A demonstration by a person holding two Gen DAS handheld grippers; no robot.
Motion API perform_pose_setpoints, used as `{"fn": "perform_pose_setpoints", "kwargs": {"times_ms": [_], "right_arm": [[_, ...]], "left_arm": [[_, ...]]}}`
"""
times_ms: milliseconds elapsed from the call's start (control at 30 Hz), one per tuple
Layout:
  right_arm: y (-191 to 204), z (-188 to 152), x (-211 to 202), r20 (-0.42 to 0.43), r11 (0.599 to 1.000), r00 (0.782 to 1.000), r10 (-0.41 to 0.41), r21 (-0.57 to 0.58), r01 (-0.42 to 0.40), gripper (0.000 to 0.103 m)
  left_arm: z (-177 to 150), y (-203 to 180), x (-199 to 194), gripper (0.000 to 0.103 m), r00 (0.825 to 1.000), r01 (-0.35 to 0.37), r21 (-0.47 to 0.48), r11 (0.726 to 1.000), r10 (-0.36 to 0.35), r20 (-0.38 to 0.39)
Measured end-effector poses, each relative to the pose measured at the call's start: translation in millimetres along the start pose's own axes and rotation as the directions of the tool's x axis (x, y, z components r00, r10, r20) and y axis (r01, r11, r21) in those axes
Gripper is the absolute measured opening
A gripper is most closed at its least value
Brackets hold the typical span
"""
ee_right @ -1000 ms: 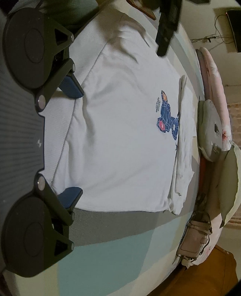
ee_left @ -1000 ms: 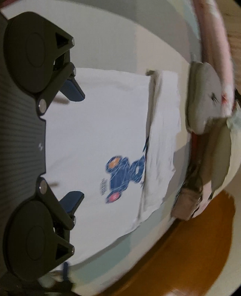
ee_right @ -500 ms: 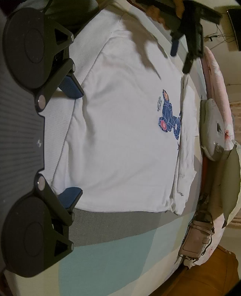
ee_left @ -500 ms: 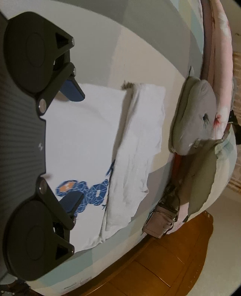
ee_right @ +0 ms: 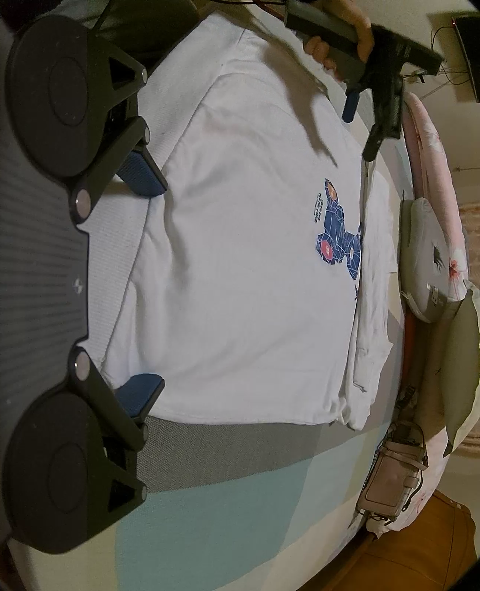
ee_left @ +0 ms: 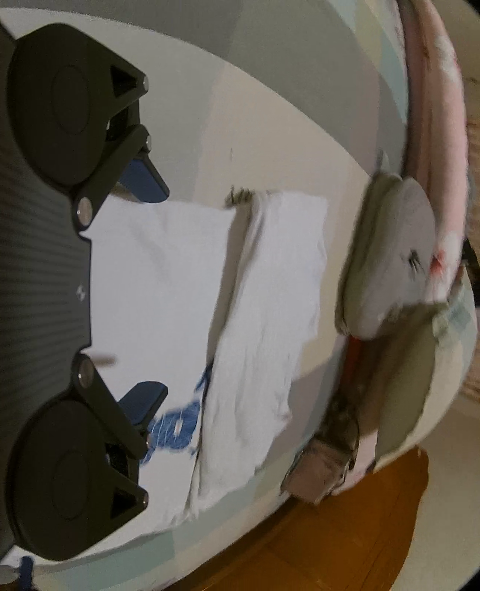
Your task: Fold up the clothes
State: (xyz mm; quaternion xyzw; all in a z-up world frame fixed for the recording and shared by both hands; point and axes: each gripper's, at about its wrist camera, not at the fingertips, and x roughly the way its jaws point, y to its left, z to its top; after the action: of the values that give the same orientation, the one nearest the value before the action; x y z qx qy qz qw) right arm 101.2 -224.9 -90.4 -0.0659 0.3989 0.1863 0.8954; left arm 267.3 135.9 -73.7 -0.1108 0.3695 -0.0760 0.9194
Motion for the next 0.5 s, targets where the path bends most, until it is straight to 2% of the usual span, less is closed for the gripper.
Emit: {"fn": "perform_pose_setpoints", "kwargs": {"times_ms": [100,200,300,433,500], "right_arm": [[-0.2,0.0,0.6,0.0,1.0,1.0,0.0,0.0,0.0,0.103],[0.0,-0.3,0.7,0.003,1.0,1.0,0.0,0.0,0.0,0.103],[0.1,-0.4,0.8,0.005,1.0,1.0,0.0,0.0,0.0,0.103],[-0.3,-1.0,0.9,0.009,1.0,1.0,0.0,0.001,0.0,0.103],[-0.5,-1.2,1.0,0.011,1.0,1.0,0.0,0.001,0.0,0.103]], "left_arm": [[-8.8,-26.0,-9.4,0.102,1.0,0.016,0.114,0.993,-0.015,-0.006],[-19.9,-50.1,-10.0,0.102,0.997,0.057,0.209,0.976,-0.045,-0.06],[-35.1,-69.8,-3.8,0.102,0.995,0.054,0.295,0.954,-0.026,-0.1],[-54.6,-74.1,2.1,0.102,0.989,0.04,0.324,0.945,0.008,-0.145],[-60.2,-74.0,-1.3,0.102,0.991,0.029,0.331,0.943,0.016,-0.132]]}}
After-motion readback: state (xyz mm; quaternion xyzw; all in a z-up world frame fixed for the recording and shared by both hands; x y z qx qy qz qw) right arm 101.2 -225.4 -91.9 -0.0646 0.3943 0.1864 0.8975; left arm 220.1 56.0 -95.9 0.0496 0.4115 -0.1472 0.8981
